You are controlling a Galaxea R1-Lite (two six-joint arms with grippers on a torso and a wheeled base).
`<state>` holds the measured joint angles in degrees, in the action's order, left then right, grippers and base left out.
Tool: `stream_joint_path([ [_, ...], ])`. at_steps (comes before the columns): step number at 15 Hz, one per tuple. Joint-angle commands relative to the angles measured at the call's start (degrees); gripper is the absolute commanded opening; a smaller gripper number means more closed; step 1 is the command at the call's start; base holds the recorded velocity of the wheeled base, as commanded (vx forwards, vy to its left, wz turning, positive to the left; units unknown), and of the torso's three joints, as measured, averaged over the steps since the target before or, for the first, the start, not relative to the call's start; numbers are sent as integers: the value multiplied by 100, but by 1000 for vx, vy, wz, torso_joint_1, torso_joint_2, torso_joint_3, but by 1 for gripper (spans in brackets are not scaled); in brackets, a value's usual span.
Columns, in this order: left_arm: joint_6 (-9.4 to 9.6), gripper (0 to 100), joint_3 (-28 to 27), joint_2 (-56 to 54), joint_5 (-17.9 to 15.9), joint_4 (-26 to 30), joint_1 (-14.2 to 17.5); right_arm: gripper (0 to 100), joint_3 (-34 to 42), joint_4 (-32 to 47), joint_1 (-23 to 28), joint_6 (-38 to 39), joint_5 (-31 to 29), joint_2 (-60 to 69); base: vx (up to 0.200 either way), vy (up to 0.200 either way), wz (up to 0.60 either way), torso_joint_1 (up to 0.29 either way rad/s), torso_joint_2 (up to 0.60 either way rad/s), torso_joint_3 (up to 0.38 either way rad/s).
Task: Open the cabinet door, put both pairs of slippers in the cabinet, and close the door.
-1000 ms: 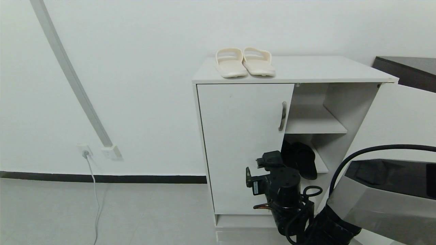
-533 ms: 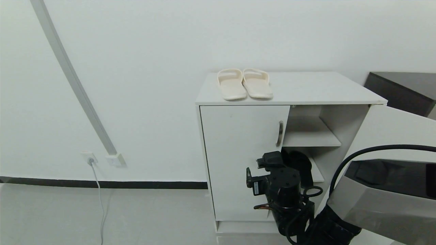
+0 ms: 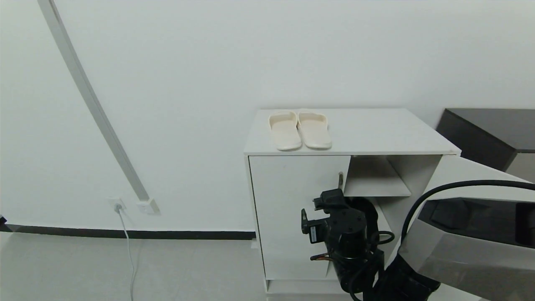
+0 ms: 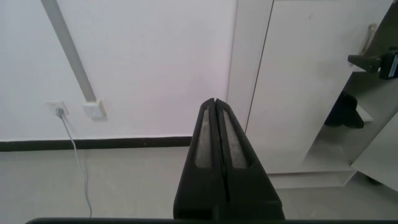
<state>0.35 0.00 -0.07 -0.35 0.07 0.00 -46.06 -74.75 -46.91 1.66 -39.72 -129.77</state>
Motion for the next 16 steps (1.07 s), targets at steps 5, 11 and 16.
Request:
stream_joint_path([
  [5, 0, 0, 0, 7, -9, 1, 0, 100, 27, -4, -29, 19, 8, -57, 0, 0, 0, 237, -568, -322],
  [11, 0, 0, 0, 7, 0, 1, 0, 100, 167, -110, -38, 28, 17, -57, 0, 0, 0, 230, -515, -280],
  [16, 26, 0, 0, 7, -9, 1, 0, 100, 317, -707, -11, -245, 271, -259, 0, 0, 0, 64, -143, -78],
])
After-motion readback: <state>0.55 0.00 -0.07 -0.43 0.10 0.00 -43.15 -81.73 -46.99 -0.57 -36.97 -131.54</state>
